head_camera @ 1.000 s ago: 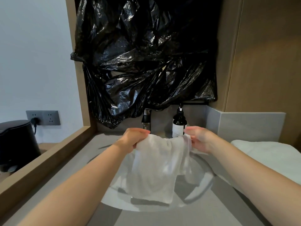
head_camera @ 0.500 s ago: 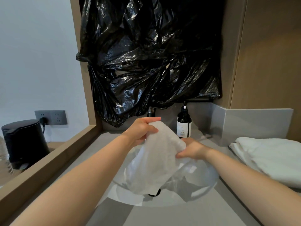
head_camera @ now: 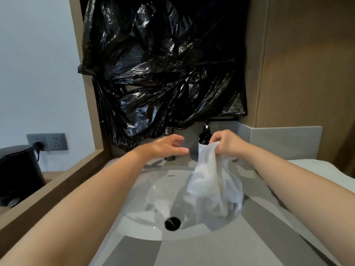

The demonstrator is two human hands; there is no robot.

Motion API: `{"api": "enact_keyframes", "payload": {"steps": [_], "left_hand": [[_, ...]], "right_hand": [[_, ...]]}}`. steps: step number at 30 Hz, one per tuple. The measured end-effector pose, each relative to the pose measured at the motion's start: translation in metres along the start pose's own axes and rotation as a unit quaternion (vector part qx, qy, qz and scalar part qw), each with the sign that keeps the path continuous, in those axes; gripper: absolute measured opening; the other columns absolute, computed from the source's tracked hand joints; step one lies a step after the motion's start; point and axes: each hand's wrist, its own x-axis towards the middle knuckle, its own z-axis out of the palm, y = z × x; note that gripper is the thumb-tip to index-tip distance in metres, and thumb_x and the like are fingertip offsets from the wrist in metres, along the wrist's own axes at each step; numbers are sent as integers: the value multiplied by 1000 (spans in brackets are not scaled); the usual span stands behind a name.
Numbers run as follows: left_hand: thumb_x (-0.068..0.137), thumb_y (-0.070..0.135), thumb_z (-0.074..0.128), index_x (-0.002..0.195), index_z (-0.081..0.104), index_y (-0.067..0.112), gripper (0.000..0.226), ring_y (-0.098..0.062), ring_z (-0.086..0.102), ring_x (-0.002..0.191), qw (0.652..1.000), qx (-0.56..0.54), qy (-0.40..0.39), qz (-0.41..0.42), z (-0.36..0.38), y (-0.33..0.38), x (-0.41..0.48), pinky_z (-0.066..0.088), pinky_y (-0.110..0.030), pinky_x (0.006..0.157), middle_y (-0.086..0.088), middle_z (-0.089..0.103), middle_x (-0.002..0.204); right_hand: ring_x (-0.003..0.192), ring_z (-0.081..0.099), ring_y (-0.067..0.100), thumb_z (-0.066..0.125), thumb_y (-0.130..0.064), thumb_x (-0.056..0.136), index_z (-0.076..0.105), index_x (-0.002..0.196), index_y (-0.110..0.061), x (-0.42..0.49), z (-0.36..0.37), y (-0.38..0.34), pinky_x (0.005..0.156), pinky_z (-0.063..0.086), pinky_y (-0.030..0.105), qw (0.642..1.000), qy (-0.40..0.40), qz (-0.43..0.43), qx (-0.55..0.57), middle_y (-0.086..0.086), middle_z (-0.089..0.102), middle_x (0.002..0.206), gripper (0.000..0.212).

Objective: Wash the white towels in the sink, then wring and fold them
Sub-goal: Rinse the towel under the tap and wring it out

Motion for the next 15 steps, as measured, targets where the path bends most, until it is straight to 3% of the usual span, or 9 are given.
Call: {"api": "enact_keyframes", "payload": {"steps": [2,4,7,10,12,15], "left_hand": [[73,54,77,152,25,32,97,-12,45,133,999,-3,-49,1,32,3,4,35,-35,114,4,44,149],[76,48,79,156,12,35,105,-9,43,133,995,-79,-62,29,55,13,5,37,-32,112,11,37,151],[75,41,82,154,14,37,104,-5,45,118,991,-129,32,31,67,27,6,39,-23,97,18,38,133],[76,32,79,130,48,29,62,-10,59,95,984,-90,155,21,60,37,15,50,-21,74,9,59,116],[77,23,76,108,57,22,36,-11,58,81,971,-127,199,44,51,48,24,48,-18,59,3,62,100],[79,13,76,98,60,20,27,-20,62,86,938,-289,178,76,41,73,42,55,-35,72,-5,63,98]], "right_hand": [[66,55,11,59,-9,78,66,72,-20,4,-20,-7,51,40,18,999,33,6,-12,-8,62,70,14],[66,56,12,59,-9,77,68,76,-17,7,-39,-15,50,40,20,999,38,11,-23,-4,63,72,13],[68,57,11,62,-8,75,69,79,-14,8,-60,-28,52,43,21,999,39,5,-28,0,66,79,10],[70,59,16,58,-6,74,68,79,-16,3,-84,-30,54,45,23,998,27,26,-48,2,66,82,16],[69,59,18,57,-5,73,68,83,-15,-3,-105,-24,54,48,25,998,27,43,-48,3,64,81,18],[63,55,17,58,0,75,66,91,-13,-16,-138,-8,41,41,17,995,67,71,2,3,60,77,21]]}}
